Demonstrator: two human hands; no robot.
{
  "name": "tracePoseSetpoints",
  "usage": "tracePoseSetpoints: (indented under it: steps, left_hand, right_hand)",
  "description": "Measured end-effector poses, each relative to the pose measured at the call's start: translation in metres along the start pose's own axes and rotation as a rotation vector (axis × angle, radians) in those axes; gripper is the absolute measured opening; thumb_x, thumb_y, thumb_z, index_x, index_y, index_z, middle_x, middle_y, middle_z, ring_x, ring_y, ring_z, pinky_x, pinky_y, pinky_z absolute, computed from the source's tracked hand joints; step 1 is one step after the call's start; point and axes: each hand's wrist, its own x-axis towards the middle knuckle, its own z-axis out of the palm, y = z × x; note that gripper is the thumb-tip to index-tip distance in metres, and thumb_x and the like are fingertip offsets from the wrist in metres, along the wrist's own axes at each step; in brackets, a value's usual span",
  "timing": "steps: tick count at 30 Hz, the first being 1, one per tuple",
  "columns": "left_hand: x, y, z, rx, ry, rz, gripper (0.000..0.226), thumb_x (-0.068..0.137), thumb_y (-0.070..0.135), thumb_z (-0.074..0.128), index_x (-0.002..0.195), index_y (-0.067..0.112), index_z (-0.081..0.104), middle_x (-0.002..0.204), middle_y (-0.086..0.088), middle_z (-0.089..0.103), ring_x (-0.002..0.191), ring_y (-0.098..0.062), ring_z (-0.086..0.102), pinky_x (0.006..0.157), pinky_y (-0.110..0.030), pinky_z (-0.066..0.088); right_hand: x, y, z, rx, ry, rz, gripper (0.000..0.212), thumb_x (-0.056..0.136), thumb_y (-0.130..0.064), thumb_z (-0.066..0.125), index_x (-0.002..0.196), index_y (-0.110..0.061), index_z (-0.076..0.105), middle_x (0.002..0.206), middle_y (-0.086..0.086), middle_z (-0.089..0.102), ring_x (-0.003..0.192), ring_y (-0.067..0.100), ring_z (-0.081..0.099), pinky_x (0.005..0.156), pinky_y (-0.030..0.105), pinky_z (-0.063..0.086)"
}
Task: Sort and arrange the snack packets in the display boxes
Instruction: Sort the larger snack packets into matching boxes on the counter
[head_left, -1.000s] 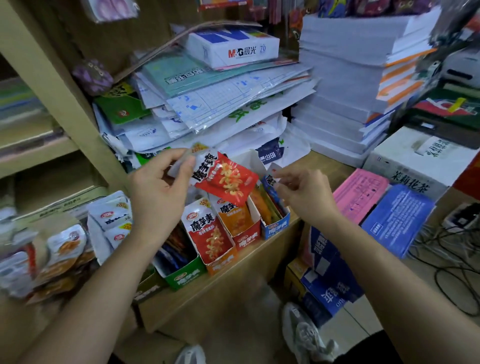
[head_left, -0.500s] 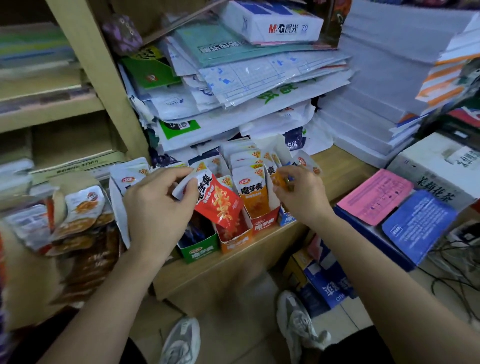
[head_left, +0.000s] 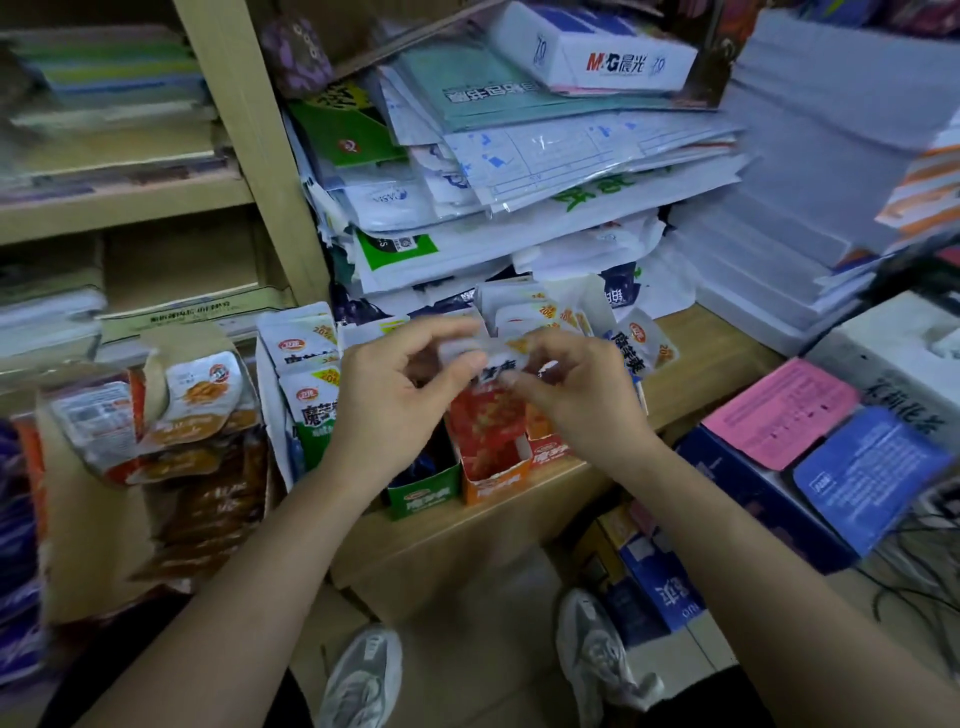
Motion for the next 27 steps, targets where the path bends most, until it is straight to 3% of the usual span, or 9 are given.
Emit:
tracePoseSetpoints:
  steps: [3, 6, 11, 15, 18, 20, 22, 24, 27]
  left_hand:
    - [0.008, -0.010, 0.010, 0.067, -0.069, -0.059, 0.063, 0.088, 0.044, 0.071, 0.145, 0.028, 0.050, 0.124, 0.011, 0.066, 0.115, -0.002, 0.060, 0.095, -0.021, 0.051]
    - [0.014, -0.022, 0.028, 0.400, -0.166, 0.019, 0.063, 0.093, 0.042, 0.067, 0.149, 0.018, 0.048, 0.139, 0.001, 0.058, 0.129, -0.020, 0.047, 0.106, -0.043, 0.043]
    - [0.016, -0.025, 0.051, 0.794, -0.354, 0.105, 0.071, 0.093, 0.054, 0.059, 0.153, 0.023, 0.039, 0.153, 0.003, 0.041, 0.136, -0.027, 0.035, 0.110, -0.048, 0.037]
    - [0.017, -0.021, 0.055, 0.636, -0.320, 0.103, 0.066, 0.087, 0.049, 0.072, 0.146, 0.030, 0.049, 0.124, 0.012, 0.058, 0.116, -0.018, 0.046, 0.099, -0.041, 0.043]
    - [0.015, -0.019, 0.052, 0.468, -0.390, 0.081, 0.041, 0.076, 0.060, 0.078, 0.107, 0.033, 0.075, 0.080, 0.018, 0.063, 0.086, -0.009, 0.053, 0.083, -0.037, 0.044]
    - [0.014, -0.023, 0.052, 0.455, -0.318, 0.126, 0.039, 0.073, 0.070, 0.072, 0.082, 0.032, 0.077, 0.076, 0.012, 0.058, 0.081, -0.011, 0.051, 0.077, -0.035, 0.043]
    - [0.017, -0.026, 0.052, 0.517, -0.232, 0.133, 0.053, 0.077, 0.073, 0.062, 0.105, 0.030, 0.074, 0.098, 0.007, 0.060, 0.098, -0.015, 0.052, 0.085, -0.039, 0.046]
    - [0.019, -0.027, 0.055, 0.715, -0.321, 0.098, 0.079, 0.082, 0.073, 0.056, 0.146, 0.026, 0.050, 0.139, 0.003, 0.051, 0.126, -0.020, 0.043, 0.104, -0.042, 0.041]
    - [0.018, -0.031, 0.059, 0.802, -0.410, 0.097, 0.078, 0.087, 0.066, 0.060, 0.154, 0.032, 0.037, 0.151, 0.006, 0.043, 0.135, -0.021, 0.038, 0.110, -0.043, 0.034]
  right_hand:
    - [0.005, 0.003, -0.022, 0.080, 0.189, 0.056, 0.007, 0.088, -0.014, 0.077, 0.091, -0.019, 0.073, 0.087, -0.006, 0.075, 0.078, 0.016, 0.069, 0.066, 0.041, 0.059]
    - [0.009, 0.009, -0.044, 0.131, 0.421, 0.131, 0.012, 0.089, -0.014, 0.076, 0.089, -0.025, 0.071, 0.084, -0.008, 0.074, 0.070, 0.009, 0.066, 0.062, 0.035, 0.058]
    - [0.010, 0.024, -0.065, 0.083, 0.630, 0.170, 0.014, 0.090, -0.023, 0.074, 0.082, -0.015, 0.065, 0.076, 0.010, 0.068, 0.071, 0.035, 0.067, 0.063, 0.052, 0.057]
    - [0.010, 0.022, -0.068, 0.063, 0.665, 0.175, 0.015, 0.090, -0.024, 0.074, 0.084, -0.013, 0.065, 0.077, 0.008, 0.068, 0.073, 0.033, 0.068, 0.064, 0.052, 0.058]
    - [0.009, 0.018, -0.072, 0.072, 0.721, 0.174, 0.018, 0.090, -0.019, 0.074, 0.079, -0.027, 0.062, 0.071, -0.011, 0.064, 0.072, 0.025, 0.069, 0.065, 0.046, 0.060]
    - [0.008, 0.016, -0.074, 0.061, 0.730, 0.173, 0.028, 0.090, -0.019, 0.074, 0.073, -0.033, 0.056, 0.068, -0.012, 0.062, 0.071, 0.029, 0.070, 0.063, 0.041, 0.059]
    - [0.007, 0.014, -0.076, 0.067, 0.730, 0.183, 0.027, 0.091, -0.018, 0.074, 0.075, -0.032, 0.057, 0.071, -0.007, 0.065, 0.073, 0.030, 0.070, 0.062, 0.039, 0.059]
    - [0.007, 0.016, -0.076, 0.087, 0.713, 0.191, 0.018, 0.091, -0.019, 0.074, 0.080, -0.028, 0.062, 0.077, -0.001, 0.070, 0.075, 0.029, 0.071, 0.065, 0.043, 0.061]
    - [0.006, 0.019, -0.075, 0.106, 0.689, 0.204, 0.009, 0.092, -0.019, 0.073, 0.087, -0.022, 0.065, 0.085, 0.006, 0.073, 0.078, 0.029, 0.071, 0.068, 0.050, 0.061]
